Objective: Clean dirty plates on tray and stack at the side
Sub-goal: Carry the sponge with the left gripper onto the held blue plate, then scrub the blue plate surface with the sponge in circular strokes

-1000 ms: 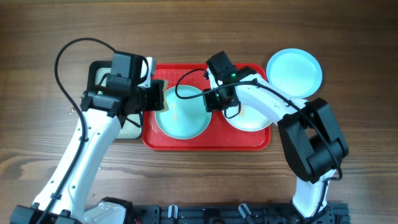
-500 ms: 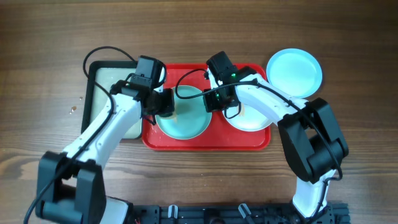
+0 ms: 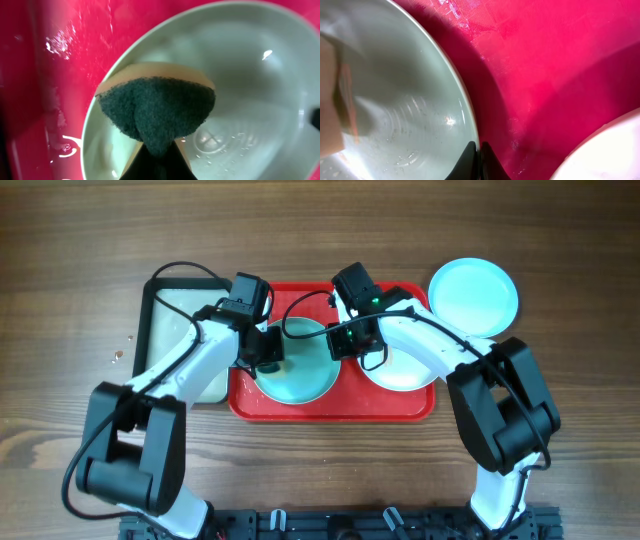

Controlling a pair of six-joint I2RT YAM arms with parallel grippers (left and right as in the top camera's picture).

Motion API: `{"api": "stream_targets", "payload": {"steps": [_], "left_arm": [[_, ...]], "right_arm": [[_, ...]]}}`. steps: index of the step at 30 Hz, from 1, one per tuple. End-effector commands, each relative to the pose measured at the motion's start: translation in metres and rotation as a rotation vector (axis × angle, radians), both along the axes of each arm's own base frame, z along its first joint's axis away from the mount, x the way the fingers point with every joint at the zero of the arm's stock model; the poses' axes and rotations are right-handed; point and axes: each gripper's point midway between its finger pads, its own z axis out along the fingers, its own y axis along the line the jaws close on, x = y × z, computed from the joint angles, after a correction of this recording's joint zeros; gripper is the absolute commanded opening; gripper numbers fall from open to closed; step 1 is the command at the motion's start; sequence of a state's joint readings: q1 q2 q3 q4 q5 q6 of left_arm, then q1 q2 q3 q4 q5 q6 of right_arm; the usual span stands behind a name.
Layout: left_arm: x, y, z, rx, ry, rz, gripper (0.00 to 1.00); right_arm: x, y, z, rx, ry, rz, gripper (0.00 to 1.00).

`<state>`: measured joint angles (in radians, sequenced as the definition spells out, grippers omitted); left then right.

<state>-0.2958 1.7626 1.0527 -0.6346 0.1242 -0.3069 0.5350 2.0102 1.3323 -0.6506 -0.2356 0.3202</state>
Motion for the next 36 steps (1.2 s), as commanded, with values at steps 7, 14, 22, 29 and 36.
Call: {"api": "stream_targets", "payload": {"steps": [7,14,22,29,36], "left_arm": [[-0.016,-0.012,-0.034,0.032,0.093,-0.006,0.04],[-0.028,-0.027,-0.048,-0.034,0.173,-0.008,0.04],[-0.028,-0.050,-0.041,-0.168,0.182,-0.032,0.04],[-0.029,-0.063,-0.036,-0.244,0.191,-0.046,0.04],[-0.028,-0.079,-0.028,-0.333,0.191,-0.073,0.04]], "right_arm": [[0.001,0.002,0.008,0.011,-0.015,0.004,0.04],[0.002,0.002,0.008,0.012,-0.017,0.003,0.04],[0.002,0.002,0.009,0.014,-0.020,0.003,0.04],[0.003,0.002,0.009,0.015,-0.022,0.003,0.04],[0.003,0.003,0.009,0.016,-0.023,0.003,0.04]]}}
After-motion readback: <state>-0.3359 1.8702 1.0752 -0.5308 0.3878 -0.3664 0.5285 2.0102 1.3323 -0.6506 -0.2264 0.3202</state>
